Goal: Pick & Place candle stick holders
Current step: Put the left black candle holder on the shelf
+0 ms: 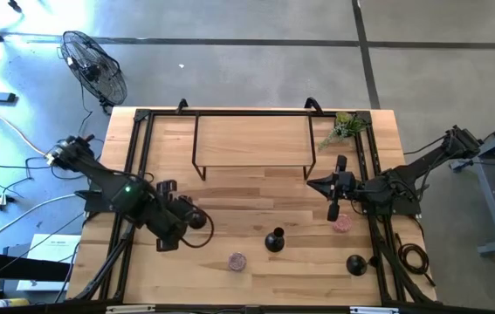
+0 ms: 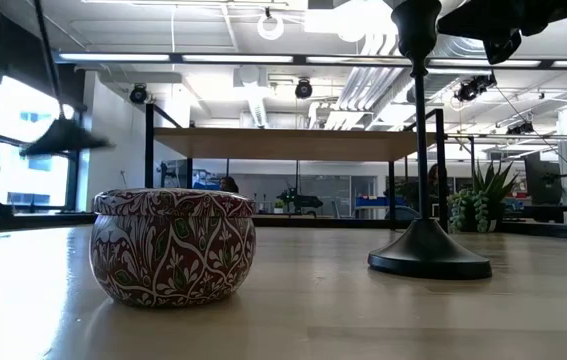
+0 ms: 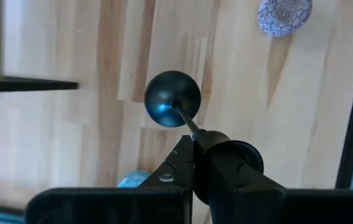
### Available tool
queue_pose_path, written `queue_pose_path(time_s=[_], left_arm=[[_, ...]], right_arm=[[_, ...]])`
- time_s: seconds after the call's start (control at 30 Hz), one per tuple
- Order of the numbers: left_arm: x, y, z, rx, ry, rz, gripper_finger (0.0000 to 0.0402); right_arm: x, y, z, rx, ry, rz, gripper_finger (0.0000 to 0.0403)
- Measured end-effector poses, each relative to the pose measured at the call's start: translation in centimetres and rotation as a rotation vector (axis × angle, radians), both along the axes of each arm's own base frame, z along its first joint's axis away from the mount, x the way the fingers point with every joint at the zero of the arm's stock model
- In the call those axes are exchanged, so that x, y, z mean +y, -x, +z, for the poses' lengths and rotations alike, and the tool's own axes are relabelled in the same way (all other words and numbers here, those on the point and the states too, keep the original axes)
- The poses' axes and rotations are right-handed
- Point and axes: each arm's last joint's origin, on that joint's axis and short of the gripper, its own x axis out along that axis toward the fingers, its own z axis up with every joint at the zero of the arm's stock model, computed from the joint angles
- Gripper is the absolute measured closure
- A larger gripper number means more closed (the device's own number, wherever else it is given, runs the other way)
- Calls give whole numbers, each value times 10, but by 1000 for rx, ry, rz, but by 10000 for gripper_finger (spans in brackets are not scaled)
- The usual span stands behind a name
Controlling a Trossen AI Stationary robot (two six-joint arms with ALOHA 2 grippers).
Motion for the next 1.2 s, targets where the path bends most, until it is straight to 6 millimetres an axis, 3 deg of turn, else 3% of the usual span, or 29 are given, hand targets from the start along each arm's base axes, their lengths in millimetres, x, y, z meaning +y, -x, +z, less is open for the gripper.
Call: queue_pose_path(time_s=[0.27,0.47,0.67,0.83,1.0,1.2], left_arm=[[0,-9,87,-252,-42,-159,392],[25,-4,129,-432,-132,-199,392],[61,0,147,-490,-258,-161,392],[111,13,158,-495,-331,3,392],[154,30,163,-490,-310,112,392],[195,31,160,-445,-293,190,392]], right_arm=[[0,0,0,6,25,4,391],[0,0,1,2,22,6,391],[0,0,1,2,22,11,391],[0,0,0,4,22,11,391],[0,0,-1,20,42,9,391],[-2,0,-1,32,80,-4,391]])
